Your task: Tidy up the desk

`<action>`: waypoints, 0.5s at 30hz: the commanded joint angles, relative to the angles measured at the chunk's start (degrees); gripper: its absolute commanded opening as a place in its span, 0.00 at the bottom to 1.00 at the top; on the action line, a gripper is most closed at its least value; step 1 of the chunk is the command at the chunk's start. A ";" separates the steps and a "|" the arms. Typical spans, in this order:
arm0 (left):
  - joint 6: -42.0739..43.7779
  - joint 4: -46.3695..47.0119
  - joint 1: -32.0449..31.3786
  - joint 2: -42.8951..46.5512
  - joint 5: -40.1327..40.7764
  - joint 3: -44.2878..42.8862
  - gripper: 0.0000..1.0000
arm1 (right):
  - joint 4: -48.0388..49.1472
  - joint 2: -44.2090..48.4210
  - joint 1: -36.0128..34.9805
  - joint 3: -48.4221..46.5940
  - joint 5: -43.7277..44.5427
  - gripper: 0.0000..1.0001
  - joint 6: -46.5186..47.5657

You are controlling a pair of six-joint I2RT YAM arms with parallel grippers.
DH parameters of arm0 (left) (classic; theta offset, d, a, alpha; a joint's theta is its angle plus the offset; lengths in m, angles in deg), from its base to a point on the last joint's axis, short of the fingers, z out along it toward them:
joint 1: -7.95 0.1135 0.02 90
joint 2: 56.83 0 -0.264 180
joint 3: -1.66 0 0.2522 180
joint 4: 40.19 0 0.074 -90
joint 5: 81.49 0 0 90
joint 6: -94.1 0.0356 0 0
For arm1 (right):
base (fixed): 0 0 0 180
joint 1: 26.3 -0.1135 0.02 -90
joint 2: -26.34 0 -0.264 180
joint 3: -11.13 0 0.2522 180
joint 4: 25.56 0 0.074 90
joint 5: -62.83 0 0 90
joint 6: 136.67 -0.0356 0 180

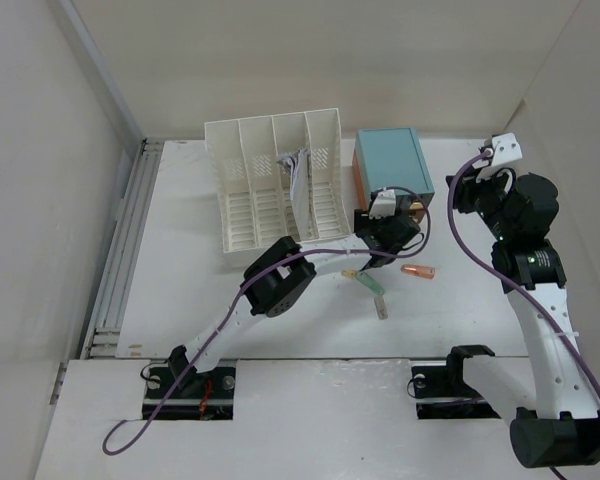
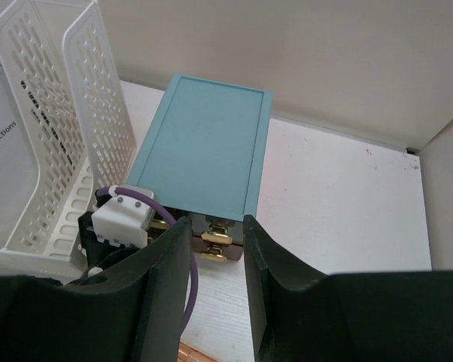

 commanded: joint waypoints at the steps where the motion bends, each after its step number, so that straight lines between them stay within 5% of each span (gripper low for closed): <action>1: 0.03 2.08 0.62 1.99 3.09 -2.55 0.64 | 1.06 0.34 0.33 -1.10 0.47 0.39 -0.94; 15: 0.21 2.78 -2.11 1.81 3.17 -4.05 0.60 | 1.06 0.33 0.33 -1.10 -0.58 0.39 -0.94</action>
